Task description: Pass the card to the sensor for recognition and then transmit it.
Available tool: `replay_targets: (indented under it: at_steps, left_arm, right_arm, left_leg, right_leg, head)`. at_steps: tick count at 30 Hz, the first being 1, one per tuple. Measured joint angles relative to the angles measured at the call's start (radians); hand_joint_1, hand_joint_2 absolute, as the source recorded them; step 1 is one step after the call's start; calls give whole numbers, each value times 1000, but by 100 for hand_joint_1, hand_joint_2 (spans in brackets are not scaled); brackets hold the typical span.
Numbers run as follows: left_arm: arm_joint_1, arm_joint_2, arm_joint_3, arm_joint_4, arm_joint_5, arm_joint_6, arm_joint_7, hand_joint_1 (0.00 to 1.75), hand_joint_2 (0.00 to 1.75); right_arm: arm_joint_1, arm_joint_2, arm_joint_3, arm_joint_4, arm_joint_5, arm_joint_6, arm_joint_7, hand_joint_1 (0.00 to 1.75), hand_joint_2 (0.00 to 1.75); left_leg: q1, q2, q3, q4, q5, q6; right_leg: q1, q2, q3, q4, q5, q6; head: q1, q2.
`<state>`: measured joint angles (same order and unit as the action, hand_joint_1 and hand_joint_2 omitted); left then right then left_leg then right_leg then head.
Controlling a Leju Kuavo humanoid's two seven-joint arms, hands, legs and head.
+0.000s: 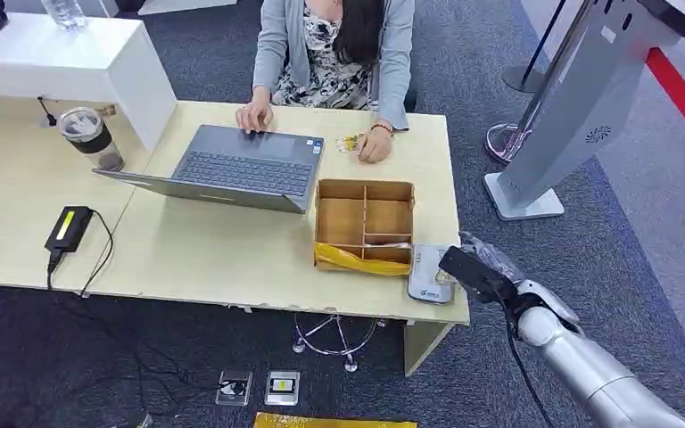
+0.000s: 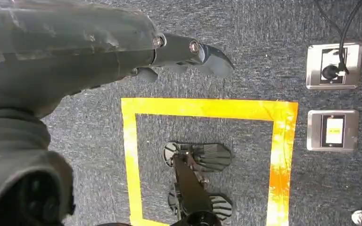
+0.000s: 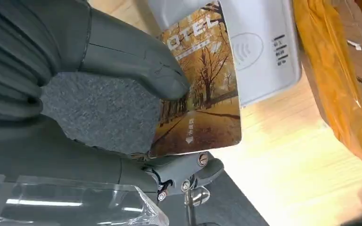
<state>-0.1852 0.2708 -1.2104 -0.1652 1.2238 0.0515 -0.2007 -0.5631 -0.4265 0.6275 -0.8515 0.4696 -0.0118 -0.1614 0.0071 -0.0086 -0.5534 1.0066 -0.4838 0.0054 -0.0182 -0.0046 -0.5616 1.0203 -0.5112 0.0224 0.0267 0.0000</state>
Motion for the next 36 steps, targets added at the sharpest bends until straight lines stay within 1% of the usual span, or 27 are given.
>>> replay_targets:
  at_steps: [12,20,25,29,33,36]
  left_arm:
    - [0,0,0,0,0,0,0,0,0]
    - [1,2,0,0,-3,-10,0,0,0]
    - [1,5,0,0,-4,-12,0,0,0]
    - [1,7,0,0,-18,-21,0,0,0]
    - [0,10,0,0,-27,-29,-6,0,0]
    - [-1,10,0,0,-36,-35,-18,0,0]
  right_arm:
    - [-9,5,-3,0,7,2,2,175,175]
    - [-55,-18,-15,-3,17,15,21,175,175]
    - [-147,-60,-35,-10,52,50,24,175,175]
    - [-273,-88,-36,-6,115,91,13,175,175]
    - [-392,-82,-33,9,153,107,-8,175,175]
    - [-445,-37,-27,32,175,86,-28,175,175]
  left_leg:
    - [0,0,0,0,0,0]
    - [0,0,0,0,0,0]
    - [-1,0,-1,0,0,0]
    - [-1,0,-2,0,0,0]
    - [0,0,-2,0,0,0]
    - [1,0,-3,0,1,-1]
  right_leg:
    - [0,0,0,0,0,-1]
    - [0,-1,0,0,1,0]
    - [-1,0,-1,0,1,0]
    - [-1,0,-1,0,1,0]
    - [0,0,-1,1,1,-1]
    - [1,0,-1,1,1,-1]
  head:
    - [0,0]
    - [0,0]
    - [0,0]
    - [0,0]
    - [0,0]
    - [0,0]
